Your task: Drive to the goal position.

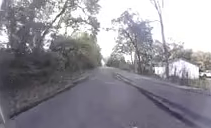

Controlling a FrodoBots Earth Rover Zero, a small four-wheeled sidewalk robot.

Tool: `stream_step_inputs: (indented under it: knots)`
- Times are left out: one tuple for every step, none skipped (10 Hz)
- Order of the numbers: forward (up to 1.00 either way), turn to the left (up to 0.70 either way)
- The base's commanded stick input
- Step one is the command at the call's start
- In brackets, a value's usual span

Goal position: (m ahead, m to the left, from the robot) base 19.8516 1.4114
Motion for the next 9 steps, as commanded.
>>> stream_step_inputs:
  knots:
    - [0.70, 0.00]
    - [0.70, 0.00]
    - [0.70, 0.00]
    - [0.70, 0.00]
    - [0.70, 0.00]
    - [0.70, 0.00]
    - [0.70, 0.00]
    - [0.70, 0.00]
    - [0.70, 0.00]
